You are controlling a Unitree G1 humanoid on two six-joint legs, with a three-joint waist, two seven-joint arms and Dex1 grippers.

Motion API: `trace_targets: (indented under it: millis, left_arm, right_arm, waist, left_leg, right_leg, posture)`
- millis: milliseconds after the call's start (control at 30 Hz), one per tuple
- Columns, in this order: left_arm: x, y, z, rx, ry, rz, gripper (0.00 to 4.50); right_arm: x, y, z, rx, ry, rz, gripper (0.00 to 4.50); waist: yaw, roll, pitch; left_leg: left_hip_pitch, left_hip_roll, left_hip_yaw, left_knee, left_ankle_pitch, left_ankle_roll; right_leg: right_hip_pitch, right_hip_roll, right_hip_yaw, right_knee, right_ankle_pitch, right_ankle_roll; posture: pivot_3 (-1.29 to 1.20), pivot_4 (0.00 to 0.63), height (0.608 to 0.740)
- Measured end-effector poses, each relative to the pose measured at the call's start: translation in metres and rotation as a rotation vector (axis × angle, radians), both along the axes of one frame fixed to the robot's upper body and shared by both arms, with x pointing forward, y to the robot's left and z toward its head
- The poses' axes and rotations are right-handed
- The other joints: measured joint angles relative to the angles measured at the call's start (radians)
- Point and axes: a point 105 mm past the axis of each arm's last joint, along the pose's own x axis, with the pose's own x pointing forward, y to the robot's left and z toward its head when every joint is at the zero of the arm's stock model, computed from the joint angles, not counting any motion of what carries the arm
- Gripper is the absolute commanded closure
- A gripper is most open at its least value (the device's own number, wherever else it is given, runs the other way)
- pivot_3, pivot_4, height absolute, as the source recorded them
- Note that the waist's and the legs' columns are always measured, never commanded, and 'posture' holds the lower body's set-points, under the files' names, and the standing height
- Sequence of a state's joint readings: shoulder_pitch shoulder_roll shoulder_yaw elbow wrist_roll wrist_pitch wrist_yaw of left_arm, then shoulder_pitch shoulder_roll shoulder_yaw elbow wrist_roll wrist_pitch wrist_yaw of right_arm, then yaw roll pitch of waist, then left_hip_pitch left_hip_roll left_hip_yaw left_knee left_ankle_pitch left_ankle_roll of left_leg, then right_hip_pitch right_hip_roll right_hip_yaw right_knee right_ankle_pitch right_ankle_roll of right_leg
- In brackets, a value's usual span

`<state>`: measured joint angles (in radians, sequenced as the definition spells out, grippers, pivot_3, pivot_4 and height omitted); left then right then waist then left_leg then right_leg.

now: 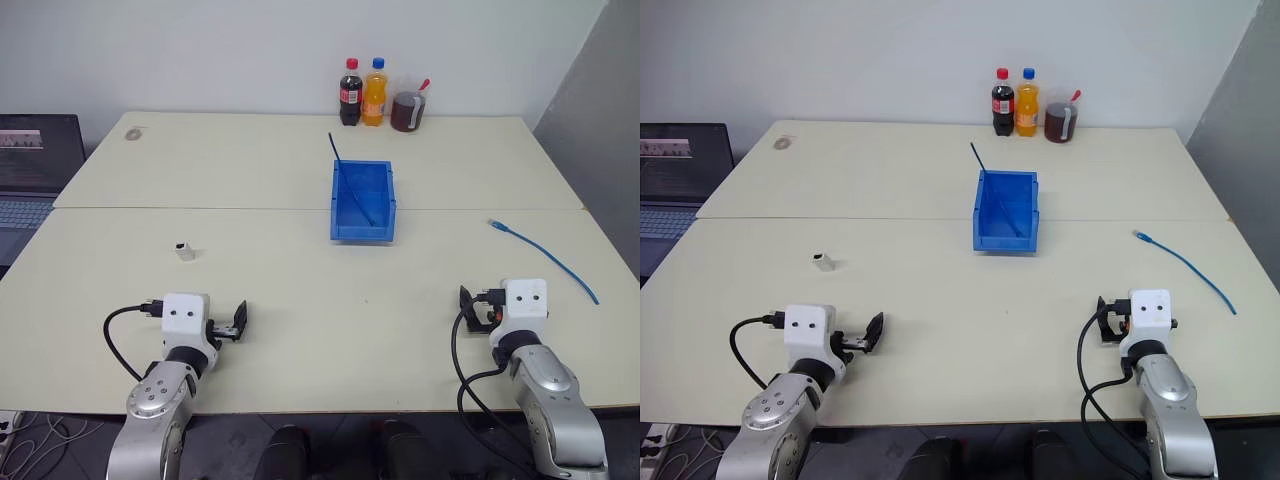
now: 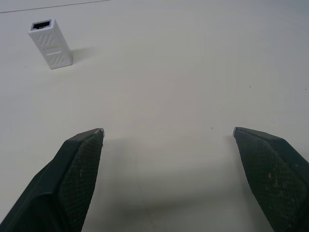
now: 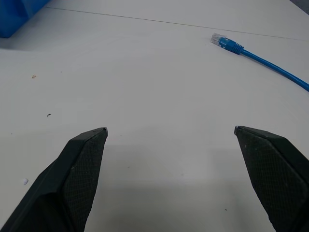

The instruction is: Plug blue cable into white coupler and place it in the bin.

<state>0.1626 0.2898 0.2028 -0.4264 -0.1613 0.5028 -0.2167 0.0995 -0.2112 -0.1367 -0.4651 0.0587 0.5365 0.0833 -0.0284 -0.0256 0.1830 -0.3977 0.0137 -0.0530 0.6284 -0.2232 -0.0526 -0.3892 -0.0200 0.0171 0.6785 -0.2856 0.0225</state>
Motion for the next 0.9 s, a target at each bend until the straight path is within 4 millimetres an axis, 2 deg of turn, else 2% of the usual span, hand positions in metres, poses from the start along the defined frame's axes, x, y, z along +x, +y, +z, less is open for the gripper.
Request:
trace_targets:
  millis: [133,200,233,300,333,400,433,500,567,633,667,767,900]
  left_arm:
    - [0.017,-0.009,0.015,0.052,-0.026,-0.124,0.0]
    - [0.043,-0.031,0.036,0.108,-0.063,-0.308,0.0]
    - [0.046,-0.033,0.039,0.114,-0.072,-0.327,0.0]
    - [0.061,-0.061,0.063,0.149,-0.136,-0.492,0.0]
    - [0.064,-0.082,0.073,0.159,-0.167,-0.606,0.0]
    - [0.061,-0.122,0.083,0.166,-0.184,-0.836,0.0]
    - [0.055,-0.141,0.084,0.172,-0.183,-0.963,0.0]
    - [0.045,-0.165,0.081,0.186,-0.17,-1.124,0.0]
    - [0.044,-0.186,0.075,0.195,-0.145,-1.26,0.0]
    - [0.043,-0.2,0.076,0.196,-0.158,-1.326,0.0]
    - [0.043,-0.211,0.077,0.201,-0.176,-1.374,0.0]
    - [0.049,-0.217,0.072,0.174,-0.163,-1.383,0.0]
    - [0.049,-0.221,0.07,0.161,-0.164,-1.411,0.0]
  right_arm:
    - [0.001,-0.002,0.002,-0.007,-0.005,-0.001,0.02]
    - [0.005,-0.01,0.009,-0.044,-0.018,0.007,0.02]
    - [0.005,-0.011,0.011,-0.051,-0.022,0.009,0.02]
    - [0.012,-0.024,0.018,-0.101,-0.024,0.027,0.02]
    - [0.015,-0.034,0.023,-0.123,-0.024,0.031,0.02]
    - [0.025,-0.056,0.025,-0.167,0.017,0.046,0.02]
    - [0.03,-0.068,0.027,-0.195,0.033,0.06,0.02]
    - [0.035,-0.089,0.031,-0.226,0.055,0.058,0.02]
    - [0.045,-0.114,0.029,-0.228,0.114,0.091,0.02]
    - [0.05,-0.13,0.03,-0.225,0.139,0.094,0.02]
    - [0.054,-0.144,0.03,-0.217,0.155,0.096,0.02]
    - [0.064,-0.158,0.013,-0.146,0.244,0.109,0.02]
    - [0.069,-0.168,0.012,-0.06,0.303,0.152,0.02]
  waist:
    - [0.0,0.0,0.0]
    - [0.009,0.0,0.0]
    - [0.01,0.0,0.0]
    - [0.011,0.0,0.0]
    - [0.01,0.0,0.0]
    - [0.01,0.0,0.0]
    - [0.009,0.0,0.0]
    - [0.005,0.0,0.0]
    - [-0.001,0.0,0.001]
    - [-0.004,0.001,0.001]
    - [-0.007,0.001,0.001]
    - [-0.011,0.003,0.002]
    - [-0.01,0.003,0.002]
  left_leg:
    - [0.0,-0.001,0.0,0.0,0.0,0.0]
    - [-0.001,-0.003,-0.001,0.001,0.0,0.0]
    - [0.0,-0.003,0.001,0.001,0.0,0.0]
    - [-0.001,-0.004,0.002,0.001,0.0,0.0]
    - [-0.001,-0.004,0.003,0.0,0.0,0.0]
    - [-0.002,-0.006,0.005,0.0,0.0,0.0]
    - [-0.001,-0.006,0.005,0.001,0.0,0.0]
    - [-0.001,-0.005,0.005,0.0,0.0,0.001]
    - [-0.001,-0.005,0.006,0.0,-0.001,0.002]
    - [0.0,-0.004,0.006,0.0,-0.001,0.002]
    - [0.001,-0.004,0.006,0.0,-0.001,0.002]
    - [0.002,-0.004,0.007,0.001,-0.001,0.002]
    - [0.002,-0.004,0.008,0.002,0.0,0.002]
  right_leg:
    - [0.0,0.0,0.0,0.0,0.0,0.0]
    - [0.0,0.001,-0.002,0.0,0.0,0.001]
    - [0.0,0.001,-0.003,0.0,0.0,0.001]
    - [0.0,0.0,-0.002,-0.001,0.001,0.002]
    - [0.001,0.0,-0.001,-0.003,0.001,0.002]
    - [0.001,0.0,-0.001,-0.005,0.002,0.003]
    - [0.001,0.0,0.0,-0.005,0.002,0.002]
    - [0.0,0.0,0.0,-0.005,0.004,-0.001]
    - [0.0,0.002,-0.001,-0.003,0.004,-0.002]
    - [0.0,0.002,0.0,-0.002,0.003,-0.002]
    - [0.0,0.003,0.001,-0.001,0.001,0.001]
    - [0.001,0.003,0.001,0.001,0.001,0.001]
    - [0.002,0.002,0.002,0.0,0.002,0.001]
  posture:
    - [0.0,0.15,0.74]
    - [0.0,0.15,0.74]
    - [0.0,0.15,0.74]
    - [0.0,0.15,0.74]
    - [0.0,0.15,0.74]
    - [0.0,0.15,0.74]
    - [0.0,0.15,0.74]
    - [0.0,0.15,0.74]
    - [0.0,0.15,0.74]
    - [0.0,0.15,0.74]
    - [0.0,0.15,0.74]
    - [0.0,0.15,0.74]
    - [0.0,0.15,0.74]
